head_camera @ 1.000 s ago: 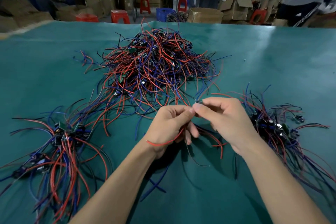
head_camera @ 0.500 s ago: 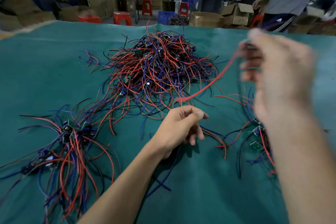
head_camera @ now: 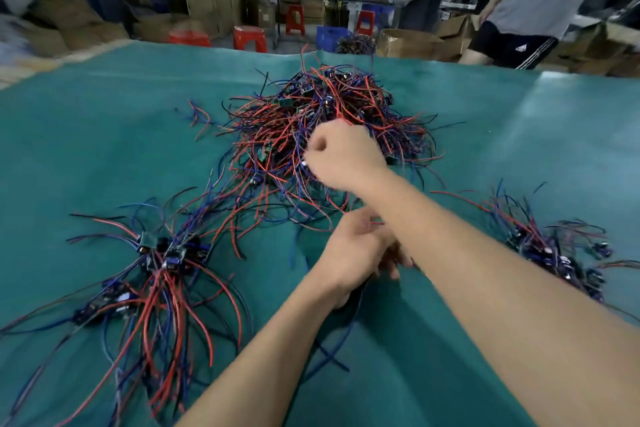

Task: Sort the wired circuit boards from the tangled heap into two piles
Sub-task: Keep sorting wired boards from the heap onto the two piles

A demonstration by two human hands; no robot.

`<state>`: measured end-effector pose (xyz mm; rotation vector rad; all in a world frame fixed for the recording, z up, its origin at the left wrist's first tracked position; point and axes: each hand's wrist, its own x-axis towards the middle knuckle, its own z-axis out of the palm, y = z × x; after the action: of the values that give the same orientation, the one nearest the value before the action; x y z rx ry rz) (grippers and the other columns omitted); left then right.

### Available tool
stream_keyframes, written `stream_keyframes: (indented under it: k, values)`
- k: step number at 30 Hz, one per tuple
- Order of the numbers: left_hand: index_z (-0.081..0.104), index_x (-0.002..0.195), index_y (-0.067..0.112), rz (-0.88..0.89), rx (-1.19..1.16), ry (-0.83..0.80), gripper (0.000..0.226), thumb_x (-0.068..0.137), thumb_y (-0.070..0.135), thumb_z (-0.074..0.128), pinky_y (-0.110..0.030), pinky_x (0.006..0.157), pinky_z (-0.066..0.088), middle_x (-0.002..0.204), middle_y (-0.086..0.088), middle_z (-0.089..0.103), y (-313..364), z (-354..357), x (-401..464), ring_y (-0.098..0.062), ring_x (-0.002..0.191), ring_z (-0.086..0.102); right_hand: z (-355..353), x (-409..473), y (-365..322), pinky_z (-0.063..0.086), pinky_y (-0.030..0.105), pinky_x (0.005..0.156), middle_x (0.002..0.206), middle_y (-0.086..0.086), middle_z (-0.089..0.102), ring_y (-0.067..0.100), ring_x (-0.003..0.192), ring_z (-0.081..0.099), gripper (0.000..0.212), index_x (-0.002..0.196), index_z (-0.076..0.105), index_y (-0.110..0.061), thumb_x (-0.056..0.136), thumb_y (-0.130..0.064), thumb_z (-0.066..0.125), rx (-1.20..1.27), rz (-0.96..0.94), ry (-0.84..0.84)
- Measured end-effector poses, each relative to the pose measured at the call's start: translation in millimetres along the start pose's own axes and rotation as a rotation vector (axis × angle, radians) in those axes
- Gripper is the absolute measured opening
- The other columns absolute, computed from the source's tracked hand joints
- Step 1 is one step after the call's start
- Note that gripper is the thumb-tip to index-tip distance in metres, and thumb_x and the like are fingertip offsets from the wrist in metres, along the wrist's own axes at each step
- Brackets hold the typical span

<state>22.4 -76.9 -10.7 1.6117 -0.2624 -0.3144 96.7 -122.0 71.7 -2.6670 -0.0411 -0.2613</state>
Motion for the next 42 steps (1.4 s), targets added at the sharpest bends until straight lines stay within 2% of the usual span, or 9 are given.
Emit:
stream_keyframes:
  k: [6,11,17,22,26,29,34,38,42]
  values:
    - [0.053,0.090,0.013,0.044,-0.151,-0.128,0.014,0.097,0.002,0.049,-0.022,0.037,0.028,0.060,-0.012,0.063,9,2,0,-0.014,0.036,0.048,13,28,62,0.044,0.039,0.081,0.128,0.012,0.062,0.037,0.116,0.061,0.037,0.123,0.061,-0.020,0.095,-0.043,0.068,-0.112,0.208,0.029]
    - [0.058,0.100,0.008,0.034,-0.185,-0.133,0.010,0.096,0.002,0.050,-0.021,0.037,0.029,0.060,-0.009,0.064,10,3,-1,-0.013,0.038,0.050,9,28,72,0.049,0.032,0.091,0.121,0.009,0.072,0.032,0.117,0.063,0.021,0.108,0.076,-0.023,0.088,-0.021,0.075,0.093,0.237,0.174]
    - [0.057,0.112,-0.003,0.010,-0.228,-0.113,0.017,0.097,0.002,0.051,-0.021,0.039,0.030,0.059,-0.007,0.064,8,2,2,-0.013,0.040,0.051,-31,18,92,0.056,0.039,0.093,0.106,0.014,0.074,0.037,0.102,0.067,0.012,0.083,0.076,-0.025,0.087,-0.019,0.067,-0.024,0.205,0.224]
    - [0.056,0.114,-0.004,-0.016,-0.290,-0.079,0.018,0.097,0.001,0.051,-0.019,0.038,0.032,0.065,-0.010,0.065,7,3,4,-0.013,0.043,0.053,-63,-16,123,0.057,0.038,0.073,0.080,0.011,0.075,0.032,0.081,0.066,0.009,0.073,0.078,-0.019,0.077,-0.023,0.071,0.164,0.337,0.300]
    - [0.055,0.118,-0.002,-0.014,-0.364,-0.015,0.022,0.102,0.011,0.048,-0.019,0.037,0.035,0.082,-0.013,0.070,5,4,7,-0.013,0.049,0.058,-60,-66,131,0.038,0.020,0.040,0.068,0.007,0.074,0.009,0.047,0.055,0.020,0.063,0.074,-0.022,0.082,-0.017,0.071,0.560,0.376,0.317]
    - [0.056,0.118,0.004,-0.010,-0.419,0.027,0.027,0.105,0.025,0.046,-0.019,0.037,0.036,0.091,-0.011,0.074,4,3,8,-0.014,0.052,0.062,-38,-104,122,0.038,0.012,0.041,0.068,0.003,0.075,0.004,0.048,0.057,0.020,0.070,0.074,-0.019,0.085,-0.006,0.072,0.683,0.234,0.228]
    - [0.064,0.104,0.008,-0.023,-0.473,0.026,0.024,0.105,0.023,0.045,-0.018,0.037,0.033,0.076,-0.004,0.071,1,-1,10,-0.012,0.047,0.056,-22,-121,111,0.043,0.022,0.045,0.063,0.009,0.072,0.013,0.049,0.061,0.015,0.076,0.074,-0.013,0.078,0.001,0.079,0.697,0.162,-0.078]
    - [0.066,0.101,0.006,-0.006,-0.408,-0.016,0.024,0.104,0.018,0.045,-0.025,0.043,0.030,0.064,-0.002,0.061,0,-2,10,-0.011,0.045,0.047,-21,-125,108,0.046,0.021,0.049,0.071,0.010,0.076,0.014,0.054,0.066,0.011,0.076,0.073,-0.014,0.079,-0.021,0.081,0.747,0.061,-0.326]
    - [0.070,0.084,0.018,0.000,-0.382,-0.142,0.031,0.102,0.011,0.045,-0.021,0.045,0.021,0.055,0.003,0.043,2,-2,7,-0.008,0.047,0.034,-21,-118,117,0.039,0.018,0.044,0.053,0.002,0.063,0.012,0.045,0.053,0.027,0.065,0.073,-0.020,0.085,-0.037,0.075,0.768,0.156,0.097]
